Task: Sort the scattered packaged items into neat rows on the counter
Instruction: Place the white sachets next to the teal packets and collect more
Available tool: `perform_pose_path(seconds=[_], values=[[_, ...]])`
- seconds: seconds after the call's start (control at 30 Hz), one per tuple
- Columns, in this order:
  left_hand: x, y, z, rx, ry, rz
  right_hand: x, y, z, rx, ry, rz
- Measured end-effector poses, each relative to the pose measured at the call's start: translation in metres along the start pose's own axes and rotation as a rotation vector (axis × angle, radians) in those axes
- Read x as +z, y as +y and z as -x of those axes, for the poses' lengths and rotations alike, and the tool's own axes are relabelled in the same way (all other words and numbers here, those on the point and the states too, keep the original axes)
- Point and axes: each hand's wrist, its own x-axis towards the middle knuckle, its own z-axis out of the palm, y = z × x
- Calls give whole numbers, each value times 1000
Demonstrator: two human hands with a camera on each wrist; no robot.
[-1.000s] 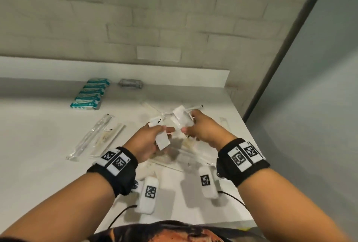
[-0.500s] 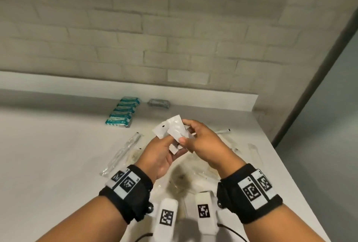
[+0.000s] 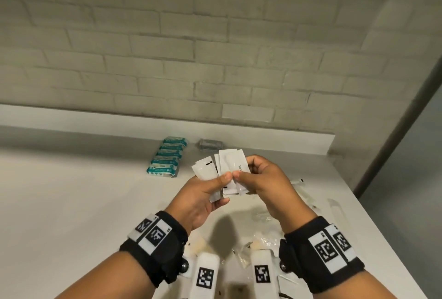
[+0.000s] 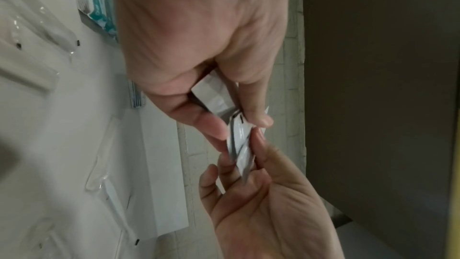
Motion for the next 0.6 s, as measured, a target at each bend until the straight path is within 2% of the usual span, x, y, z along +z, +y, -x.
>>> perform_pose_path(seconds=[0.1, 0.17, 0.23, 0.33, 0.4, 0.47, 0.53, 0.6], values=[[-5, 4, -2, -19, 19, 14, 1, -6, -4, -72, 33, -58], [-11, 6, -3, -54, 63, 75, -2, -9, -7, -242, 115, 7], [-17, 8, -2, -88, 68, 143, -4, -8, -8, -448, 157, 229], [-25, 13, 3, -83, -37, 105, 0, 4, -5, -697, 130, 679], [-28, 15, 5, -46, -82, 23, 7, 13, -4, -756, 118, 749], [-32, 15, 3, -10, -61, -32, 12, 16, -3, -672, 182, 648], [-37, 16, 2, 28, -13, -55, 14, 12, 1, -426, 255, 494], [-41, 15, 1, 63, 12, -72, 16, 5, 6, -164, 222, 218]])
